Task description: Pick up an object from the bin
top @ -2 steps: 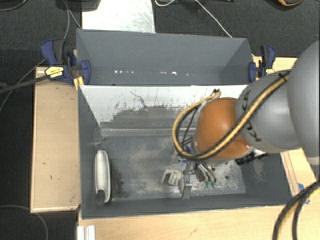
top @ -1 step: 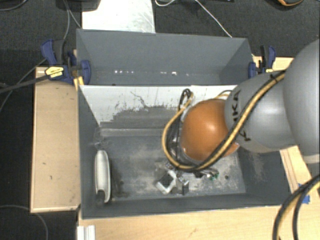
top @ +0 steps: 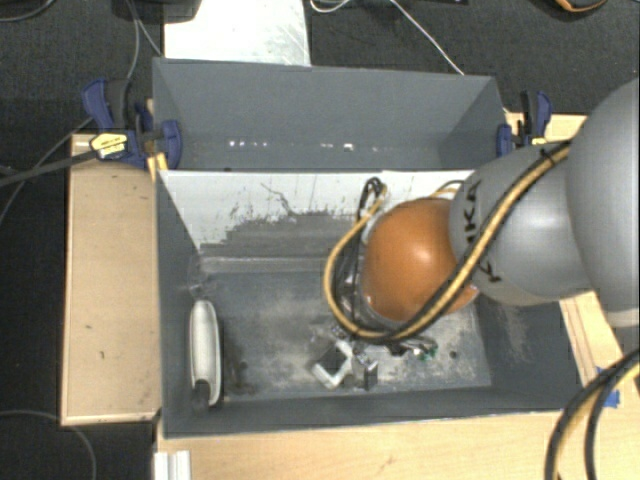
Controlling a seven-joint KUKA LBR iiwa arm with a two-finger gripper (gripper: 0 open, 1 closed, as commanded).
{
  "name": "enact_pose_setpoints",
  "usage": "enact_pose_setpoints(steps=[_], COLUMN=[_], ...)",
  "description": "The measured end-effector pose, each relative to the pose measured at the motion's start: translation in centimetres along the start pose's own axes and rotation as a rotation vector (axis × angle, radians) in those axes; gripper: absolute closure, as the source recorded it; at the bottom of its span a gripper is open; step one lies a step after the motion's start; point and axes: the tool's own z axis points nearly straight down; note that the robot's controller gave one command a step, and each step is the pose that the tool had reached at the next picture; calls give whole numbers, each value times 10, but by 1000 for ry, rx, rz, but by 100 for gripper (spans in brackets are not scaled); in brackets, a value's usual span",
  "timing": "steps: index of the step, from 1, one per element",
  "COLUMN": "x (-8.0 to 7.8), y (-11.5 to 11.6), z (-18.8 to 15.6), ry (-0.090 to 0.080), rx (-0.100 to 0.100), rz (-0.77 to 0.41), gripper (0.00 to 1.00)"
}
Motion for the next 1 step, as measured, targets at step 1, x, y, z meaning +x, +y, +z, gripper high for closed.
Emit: enact_pose_setpoints(steps=[1], x=[3], y=[-2], z=[-97], ry=[3], rx=[-3], rz=[7], gripper=[100])
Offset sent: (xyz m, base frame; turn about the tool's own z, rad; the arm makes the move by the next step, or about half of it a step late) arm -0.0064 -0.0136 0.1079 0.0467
